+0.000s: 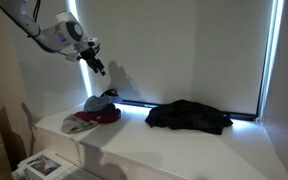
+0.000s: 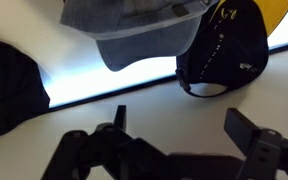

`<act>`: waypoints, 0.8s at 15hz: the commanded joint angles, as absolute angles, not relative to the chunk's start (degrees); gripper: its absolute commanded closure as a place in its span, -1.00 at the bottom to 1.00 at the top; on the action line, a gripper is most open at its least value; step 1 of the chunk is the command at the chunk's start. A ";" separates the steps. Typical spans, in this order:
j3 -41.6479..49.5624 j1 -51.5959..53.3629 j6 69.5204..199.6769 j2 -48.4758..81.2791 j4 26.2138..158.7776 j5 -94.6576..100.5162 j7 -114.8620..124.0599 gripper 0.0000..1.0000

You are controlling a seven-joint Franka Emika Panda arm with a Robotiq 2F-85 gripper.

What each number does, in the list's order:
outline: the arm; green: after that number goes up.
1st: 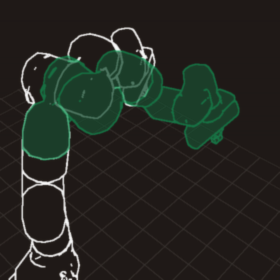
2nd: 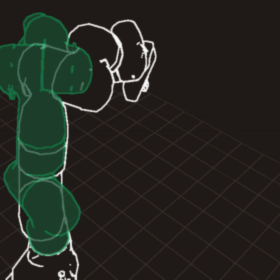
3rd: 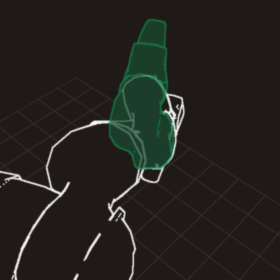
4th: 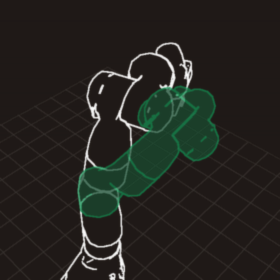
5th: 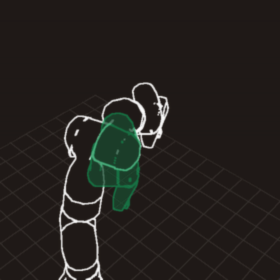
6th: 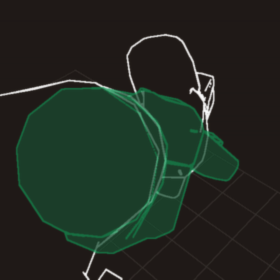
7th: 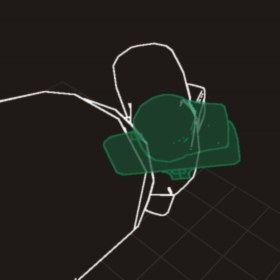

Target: Move the grey cap from to the right end of the windowsill

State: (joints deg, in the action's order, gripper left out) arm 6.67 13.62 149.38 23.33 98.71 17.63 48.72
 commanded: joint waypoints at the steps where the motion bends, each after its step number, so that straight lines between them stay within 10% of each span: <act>1: 3.64 12.56 143.37 23.22 98.49 11.46 45.38 -1.00; 12: 8.67 15.36 133.35 24.68 98.58 19.38 59.83 -1.00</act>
State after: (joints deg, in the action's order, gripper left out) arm 5.81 14.47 137.51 23.53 98.77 14.91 53.86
